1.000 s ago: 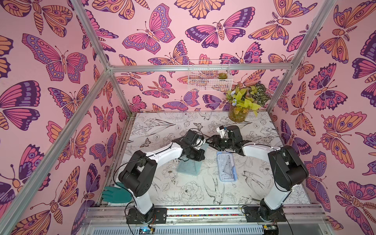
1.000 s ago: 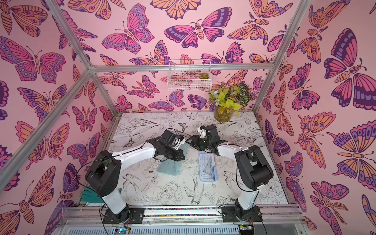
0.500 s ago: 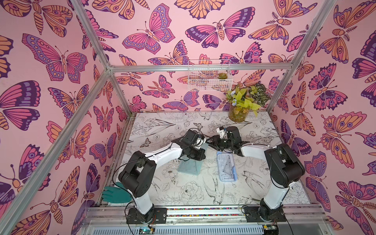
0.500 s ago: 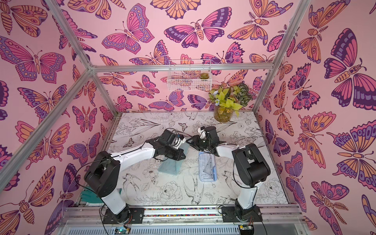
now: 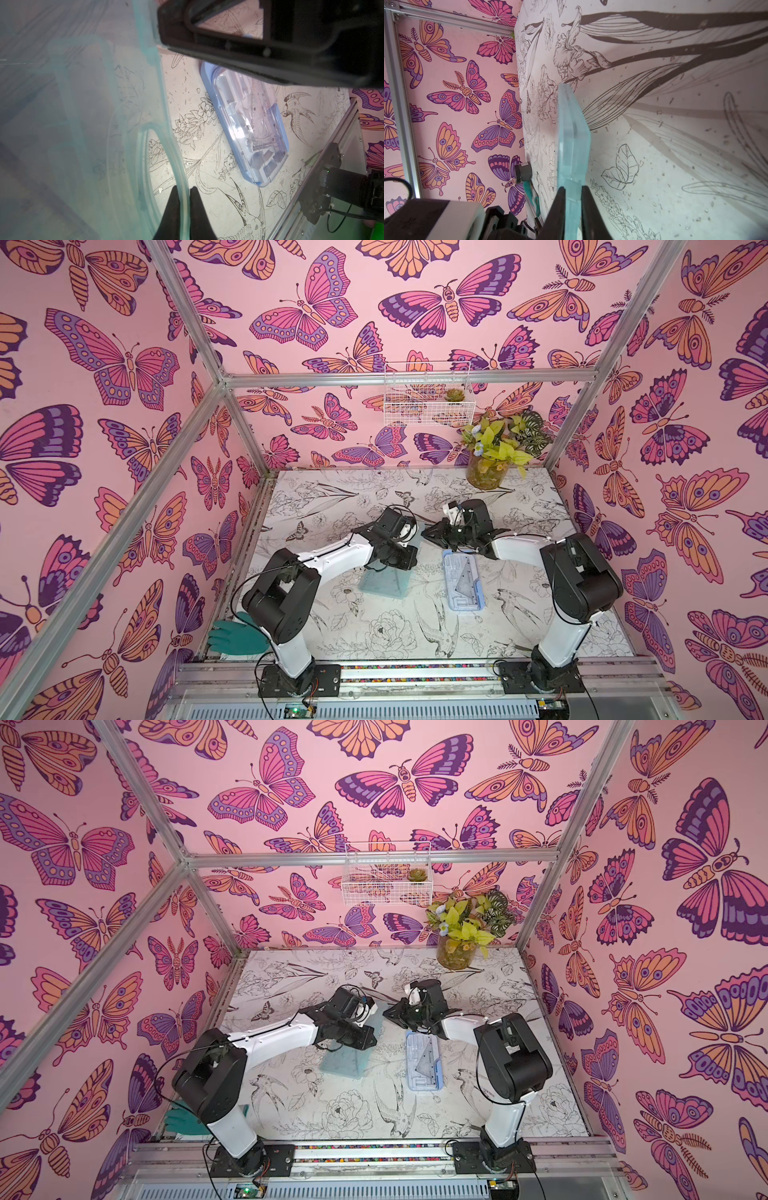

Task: Open the ruler set and take out the ruler
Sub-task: Open the ruler set box at the center of the board.

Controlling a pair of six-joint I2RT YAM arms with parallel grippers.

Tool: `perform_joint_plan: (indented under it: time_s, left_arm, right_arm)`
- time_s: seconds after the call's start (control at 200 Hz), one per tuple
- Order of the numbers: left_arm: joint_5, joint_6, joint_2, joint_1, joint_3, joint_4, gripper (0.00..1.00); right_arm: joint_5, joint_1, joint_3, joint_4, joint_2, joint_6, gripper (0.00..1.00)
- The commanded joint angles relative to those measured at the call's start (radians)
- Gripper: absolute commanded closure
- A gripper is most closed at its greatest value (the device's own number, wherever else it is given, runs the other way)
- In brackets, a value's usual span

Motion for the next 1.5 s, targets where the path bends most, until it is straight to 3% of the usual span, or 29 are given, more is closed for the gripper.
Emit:
perform_joint_plan:
  time_s: [0.0, 0.205, 0.366, 0.486, 1.492]
  left_arm:
    - [-0.017, 0.018, -0.001, -0.008, -0.011, 0.019, 1.00]
    - [-0.008, 0.025, 0.011, -0.017, -0.006, 0.018, 1.00]
    - [-0.006, 0.024, 0.011, -0.017, -0.006, 0.019, 1.00]
    - [-0.003, 0.025, 0.014, -0.016, -0.005, 0.019, 1.00]
    - [-0.013, 0.018, 0.060, -0.023, -0.005, 0.025, 1.00]
  right_arm:
    - [0.012, 0.007, 0.028, -0.039, 0.002, -0.027, 0.84]
    - [0.011, 0.007, 0.037, -0.032, 0.010, -0.023, 0.84]
    - [0.001, 0.007, 0.035, -0.009, 0.011, -0.009, 0.64]
    - [-0.008, 0.008, 0.032, 0.021, 0.012, 0.011, 0.60]
    - [-0.073, 0.008, -0.014, 0.253, 0.002, 0.193, 0.68]
